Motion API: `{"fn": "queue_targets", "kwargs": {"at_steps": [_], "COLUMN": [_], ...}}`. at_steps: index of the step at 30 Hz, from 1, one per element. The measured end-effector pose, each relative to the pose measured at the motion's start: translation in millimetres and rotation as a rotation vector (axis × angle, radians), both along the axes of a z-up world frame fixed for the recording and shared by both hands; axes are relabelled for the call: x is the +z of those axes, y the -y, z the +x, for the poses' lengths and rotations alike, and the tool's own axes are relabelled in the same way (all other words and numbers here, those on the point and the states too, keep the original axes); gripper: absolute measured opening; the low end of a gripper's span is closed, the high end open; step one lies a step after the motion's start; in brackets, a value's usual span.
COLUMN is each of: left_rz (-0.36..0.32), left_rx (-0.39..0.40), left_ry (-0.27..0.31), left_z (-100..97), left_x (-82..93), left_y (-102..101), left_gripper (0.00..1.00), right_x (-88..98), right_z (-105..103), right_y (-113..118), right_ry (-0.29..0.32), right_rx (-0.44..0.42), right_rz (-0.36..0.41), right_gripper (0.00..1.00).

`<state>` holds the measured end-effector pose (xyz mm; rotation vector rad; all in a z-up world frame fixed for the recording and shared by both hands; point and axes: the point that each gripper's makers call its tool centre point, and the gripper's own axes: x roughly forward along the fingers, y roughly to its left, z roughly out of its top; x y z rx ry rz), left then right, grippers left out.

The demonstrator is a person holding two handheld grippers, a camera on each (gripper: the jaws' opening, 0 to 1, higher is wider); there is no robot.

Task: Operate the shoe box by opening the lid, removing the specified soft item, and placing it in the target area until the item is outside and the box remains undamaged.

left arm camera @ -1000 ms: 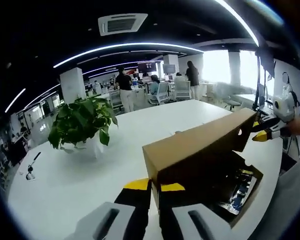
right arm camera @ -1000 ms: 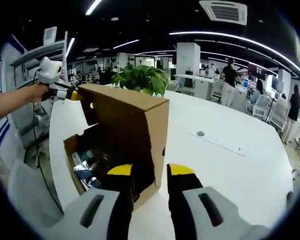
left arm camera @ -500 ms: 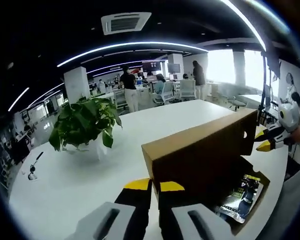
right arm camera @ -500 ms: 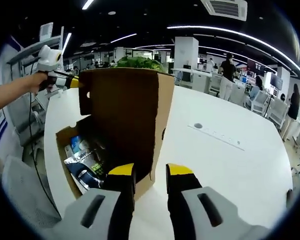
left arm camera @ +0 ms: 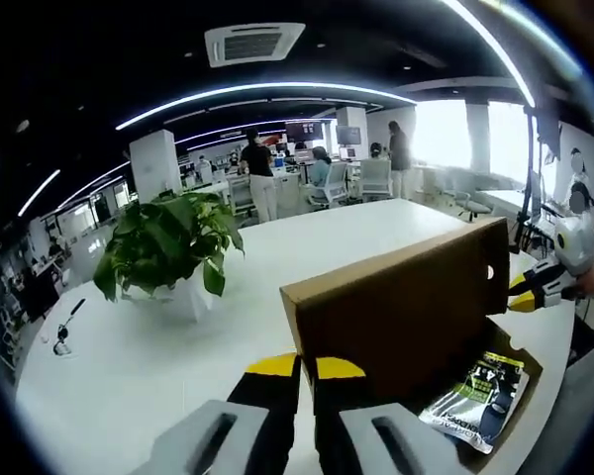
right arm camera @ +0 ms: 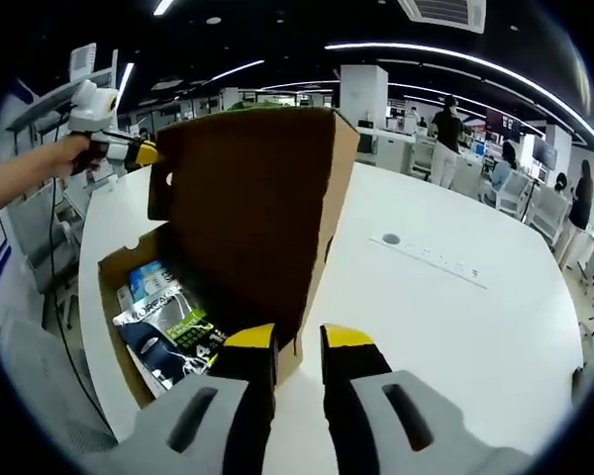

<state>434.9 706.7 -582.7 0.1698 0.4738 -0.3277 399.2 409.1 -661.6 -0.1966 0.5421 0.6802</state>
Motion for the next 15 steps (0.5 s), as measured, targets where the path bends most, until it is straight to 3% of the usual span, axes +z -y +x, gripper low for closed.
{"fn": "queue_targets", "kwargs": {"at_steps": [15], "left_rz": [-0.029], "left_rx": [0.039], "left_ry": [-0.009], "left_z": [15.5], "left_x": [-6.4], "left_y": [-1], "left_gripper": [0.03], "right_x": [-15.5], "right_z": [13], "right_y": [-5], "right_ry": [-0.011], "right_rx": [-0.026], "right_rz": [-0.026], "right_gripper": [0.02]}}
